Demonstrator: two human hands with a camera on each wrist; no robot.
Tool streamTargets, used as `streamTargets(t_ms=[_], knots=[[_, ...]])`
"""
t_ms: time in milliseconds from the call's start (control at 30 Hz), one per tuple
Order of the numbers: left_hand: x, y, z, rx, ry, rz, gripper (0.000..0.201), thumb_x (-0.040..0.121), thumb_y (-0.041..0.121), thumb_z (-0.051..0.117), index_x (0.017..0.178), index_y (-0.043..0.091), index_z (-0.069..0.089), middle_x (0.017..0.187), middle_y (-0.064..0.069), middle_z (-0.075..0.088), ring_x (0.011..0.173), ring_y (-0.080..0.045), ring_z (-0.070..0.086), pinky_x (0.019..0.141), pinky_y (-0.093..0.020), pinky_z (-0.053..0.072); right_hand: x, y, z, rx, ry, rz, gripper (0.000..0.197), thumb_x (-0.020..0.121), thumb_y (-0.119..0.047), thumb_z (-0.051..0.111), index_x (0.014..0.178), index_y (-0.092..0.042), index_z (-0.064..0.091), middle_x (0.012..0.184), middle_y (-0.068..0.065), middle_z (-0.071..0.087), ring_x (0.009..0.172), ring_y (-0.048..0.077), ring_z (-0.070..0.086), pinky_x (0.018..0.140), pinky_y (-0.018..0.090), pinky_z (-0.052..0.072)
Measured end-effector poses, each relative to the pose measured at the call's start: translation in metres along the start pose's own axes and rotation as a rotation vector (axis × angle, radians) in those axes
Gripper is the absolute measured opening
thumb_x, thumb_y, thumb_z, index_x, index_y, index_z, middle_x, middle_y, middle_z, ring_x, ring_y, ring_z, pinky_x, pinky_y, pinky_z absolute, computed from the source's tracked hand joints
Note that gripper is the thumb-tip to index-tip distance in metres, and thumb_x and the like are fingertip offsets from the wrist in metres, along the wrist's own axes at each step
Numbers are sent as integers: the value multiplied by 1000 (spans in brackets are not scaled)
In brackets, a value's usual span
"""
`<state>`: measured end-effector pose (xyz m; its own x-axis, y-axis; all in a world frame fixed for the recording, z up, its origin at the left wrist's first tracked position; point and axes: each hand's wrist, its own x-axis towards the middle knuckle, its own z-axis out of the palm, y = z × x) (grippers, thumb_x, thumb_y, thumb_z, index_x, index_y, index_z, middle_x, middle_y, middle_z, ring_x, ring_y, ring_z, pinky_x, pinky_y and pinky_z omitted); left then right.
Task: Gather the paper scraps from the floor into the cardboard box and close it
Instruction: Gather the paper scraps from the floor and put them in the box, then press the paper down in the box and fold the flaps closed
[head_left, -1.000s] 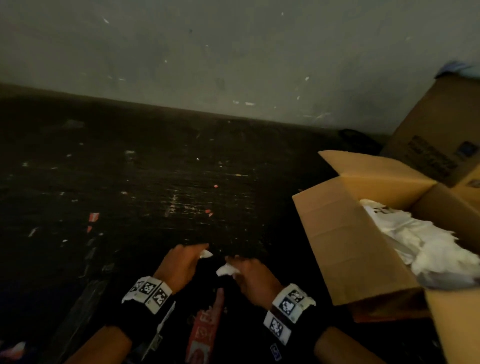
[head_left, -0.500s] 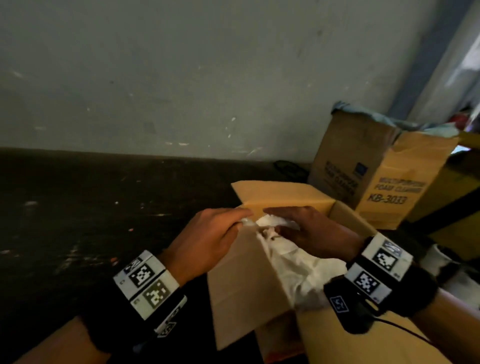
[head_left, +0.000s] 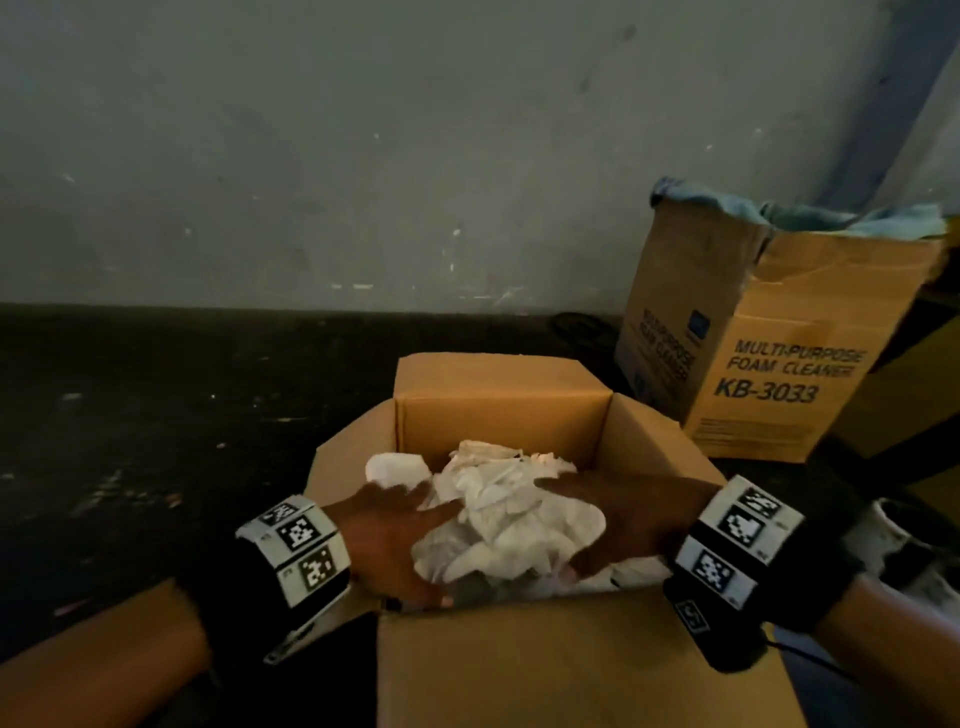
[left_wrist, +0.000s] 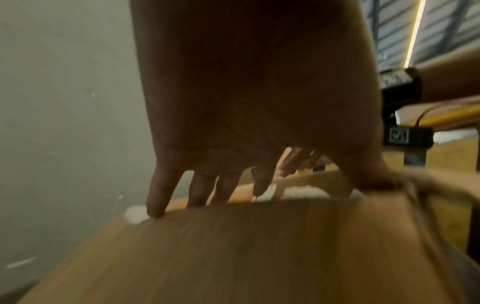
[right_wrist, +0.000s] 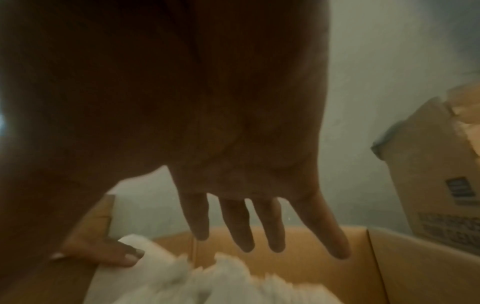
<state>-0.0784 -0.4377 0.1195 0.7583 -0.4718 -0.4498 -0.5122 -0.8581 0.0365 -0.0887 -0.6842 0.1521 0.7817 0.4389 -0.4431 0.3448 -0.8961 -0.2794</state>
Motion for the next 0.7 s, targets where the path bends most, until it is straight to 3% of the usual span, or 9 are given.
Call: streamTargets(t_ms=[133, 233, 467, 533, 567, 633, 700], knots=[[-7, -20, 24, 58, -82, -102, 98, 74, 78, 40, 143, 38, -17, 157, -2, -18, 144, -24, -10, 118, -46, 0, 1, 6, 22, -24, -88, 71, 99, 76, -60, 64, 149, -38, 0, 160, -7, -3, 147, 14, -1, 121, 33, 2], [-12, -34, 30, 54, -113, -123, 112, 54, 93, 28, 140, 42, -22, 155, 2, -22, 144, -23, -11, 118, -46, 1, 9, -1, 26, -12, -127, 63, 99, 75, -66, 60, 148, -41, -3, 160, -7, -8, 147, 16, -2, 122, 37, 3], [-48, -78, 47, 84, -139, -256, 111, 54, 95, 30, 138, 45, -22, 157, 4, -15, 144, -20, -8, 115, -42, -3, 36, -42, 29, -130, -173, -158, 91, 82, -66, 52, 148, -40, -5, 160, -3, -11, 147, 20, -5, 121, 40, 2], [-66, -81, 42, 92, -165, -314, 107, 59, 91, 35, 137, 46, -23, 158, 4, -10, 145, -21, -5, 115, -40, -4, 47, -49, 24, -161, -118, -229, 91, 80, -68, 51, 147, -40, -3, 160, -2, -8, 148, 21, -2, 121, 44, 6], [-74, -77, 37, 67, -150, -342, 101, 69, 83, 42, 139, 44, -20, 158, 4, -6, 145, -22, -1, 115, -38, -2, 53, -51, 19, -174, -73, -257, 91, 80, -68, 51, 148, -39, -1, 161, 0, -5, 148, 23, 1, 121, 46, 10], [-80, -63, 22, 1, -91, -417, 82, 85, 61, 47, 145, 36, -3, 157, 4, 7, 143, -23, 11, 115, -35, 11, 65, -59, 2, -202, -14, -297, 92, 79, -66, 54, 149, -35, 4, 161, 4, 4, 147, 27, 9, 119, 47, 17], [-67, -54, 6, -55, 49, -395, 72, 87, 56, 49, 145, 33, 12, 153, 5, 23, 138, -20, 26, 112, -35, 22, 81, -68, -18, -257, 24, -259, 92, 78, -63, 59, 149, -32, 8, 159, 5, 13, 144, 30, 18, 117, 47, 22]])
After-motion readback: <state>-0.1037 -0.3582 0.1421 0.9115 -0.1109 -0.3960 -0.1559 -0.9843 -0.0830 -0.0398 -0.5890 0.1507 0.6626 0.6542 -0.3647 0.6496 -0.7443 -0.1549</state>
